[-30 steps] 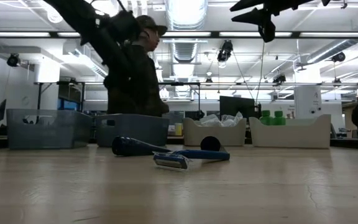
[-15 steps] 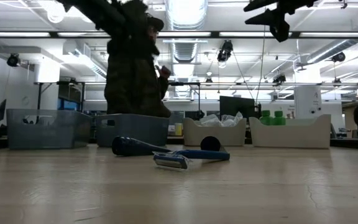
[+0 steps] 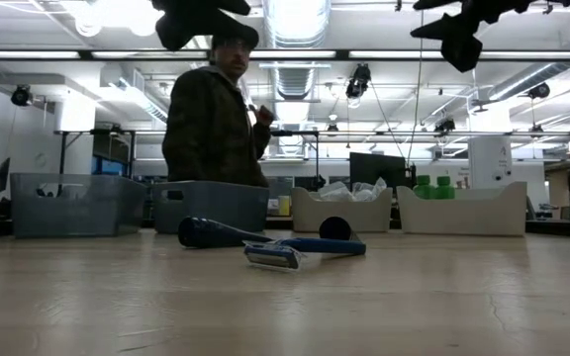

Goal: Pick & Place Travel size toiletries
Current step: Put the razor into the right black bin

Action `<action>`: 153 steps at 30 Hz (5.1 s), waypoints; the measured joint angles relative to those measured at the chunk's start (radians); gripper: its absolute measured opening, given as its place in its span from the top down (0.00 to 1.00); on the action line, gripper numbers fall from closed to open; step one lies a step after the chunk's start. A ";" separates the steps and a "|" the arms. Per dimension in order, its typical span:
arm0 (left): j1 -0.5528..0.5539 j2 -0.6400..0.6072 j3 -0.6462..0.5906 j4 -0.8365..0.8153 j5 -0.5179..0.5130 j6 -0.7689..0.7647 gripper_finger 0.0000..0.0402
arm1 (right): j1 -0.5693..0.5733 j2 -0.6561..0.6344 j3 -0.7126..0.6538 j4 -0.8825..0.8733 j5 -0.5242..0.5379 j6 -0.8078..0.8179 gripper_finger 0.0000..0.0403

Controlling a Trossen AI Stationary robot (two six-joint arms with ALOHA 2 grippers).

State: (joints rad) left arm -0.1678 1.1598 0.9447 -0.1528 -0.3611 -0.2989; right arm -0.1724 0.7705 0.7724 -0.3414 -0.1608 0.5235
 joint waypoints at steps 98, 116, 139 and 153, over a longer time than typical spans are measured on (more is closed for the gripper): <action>-0.275 0.064 -0.001 -0.181 0.185 -0.125 0.56 | 0.392 1.182 0.467 -0.027 -0.178 -0.752 0.93; -0.258 -0.044 -0.001 -0.166 0.049 -0.068 0.56 | 0.278 0.702 0.138 0.331 -0.102 -0.482 0.93; -0.035 -0.037 -0.001 0.311 -0.242 0.120 0.56 | 0.150 0.627 0.157 0.751 0.059 -0.287 0.91; 0.019 0.005 -0.001 0.579 -0.137 0.131 0.56 | 0.145 0.640 0.182 1.036 0.059 -0.202 0.92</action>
State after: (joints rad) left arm -0.1488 1.1650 0.9440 0.4257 -0.4982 -0.1674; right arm -0.0272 1.4100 0.9544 0.6947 -0.1017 0.3217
